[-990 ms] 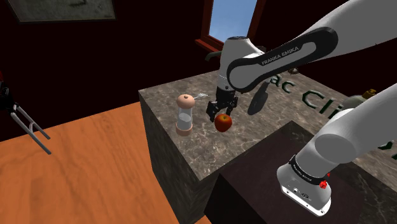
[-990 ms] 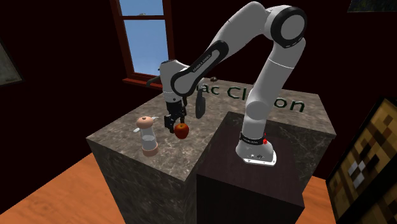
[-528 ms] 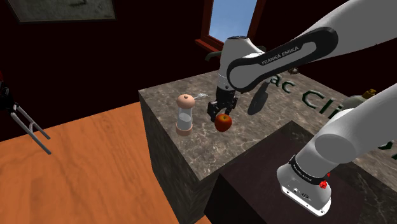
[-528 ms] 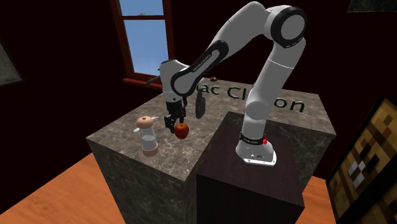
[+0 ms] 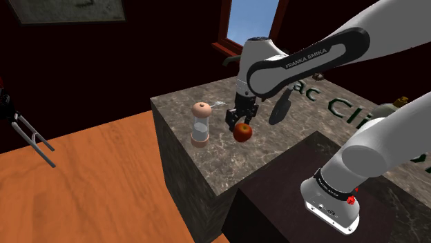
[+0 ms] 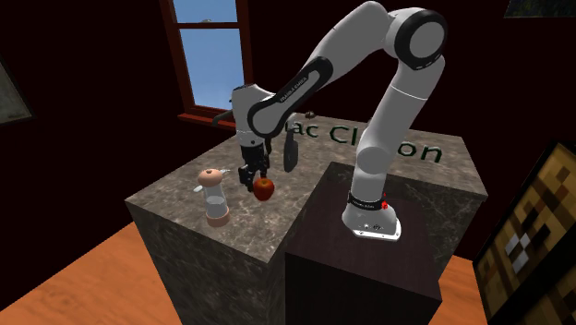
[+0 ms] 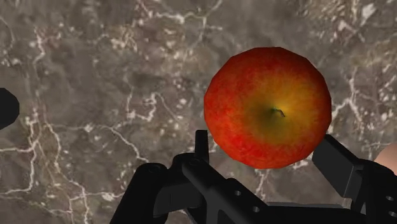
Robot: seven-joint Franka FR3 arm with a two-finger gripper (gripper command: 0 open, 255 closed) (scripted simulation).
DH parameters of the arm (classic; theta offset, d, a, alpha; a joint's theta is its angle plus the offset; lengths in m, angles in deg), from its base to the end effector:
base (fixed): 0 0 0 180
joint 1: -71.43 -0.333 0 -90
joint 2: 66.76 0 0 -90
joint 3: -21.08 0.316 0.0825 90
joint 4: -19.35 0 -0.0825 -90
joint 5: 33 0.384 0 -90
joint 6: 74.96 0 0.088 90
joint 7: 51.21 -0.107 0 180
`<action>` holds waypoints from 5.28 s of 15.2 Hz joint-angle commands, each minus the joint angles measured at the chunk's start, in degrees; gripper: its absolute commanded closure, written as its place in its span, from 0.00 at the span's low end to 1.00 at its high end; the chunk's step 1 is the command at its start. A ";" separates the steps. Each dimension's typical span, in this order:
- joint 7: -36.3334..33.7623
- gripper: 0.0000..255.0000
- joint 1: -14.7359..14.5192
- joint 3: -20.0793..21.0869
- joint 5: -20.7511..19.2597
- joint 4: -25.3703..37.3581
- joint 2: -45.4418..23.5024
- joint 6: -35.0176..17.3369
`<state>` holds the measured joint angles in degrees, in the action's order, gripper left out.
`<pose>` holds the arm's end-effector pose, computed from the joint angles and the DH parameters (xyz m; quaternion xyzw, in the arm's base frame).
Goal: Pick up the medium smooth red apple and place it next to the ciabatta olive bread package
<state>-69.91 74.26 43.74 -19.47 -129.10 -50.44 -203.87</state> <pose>0.3882 0.1417 0.3424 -0.9959 0.0768 0.0435 0.0220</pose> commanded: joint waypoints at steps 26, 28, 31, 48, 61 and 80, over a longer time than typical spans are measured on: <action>-0.42 1.00 0.04 -3.37 -0.72 13.47 9.73 23.13; -0.52 1.00 0.09 -3.59 -0.85 14.79 10.00 24.71; -0.67 1.00 0.17 -3.90 -1.04 16.86 10.29 27.07; 16.63 1.00 7.79 -17.33 -8.94 20.67 7.75 30.25; 32.95 1.00 14.70 -28.45 -13.95 32.61 -4.70 30.22; 47.77 1.00 21.44 -36.04 -12.43 49.62 -23.92 28.28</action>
<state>-22.16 95.69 7.71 -31.89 -78.63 -74.44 -174.78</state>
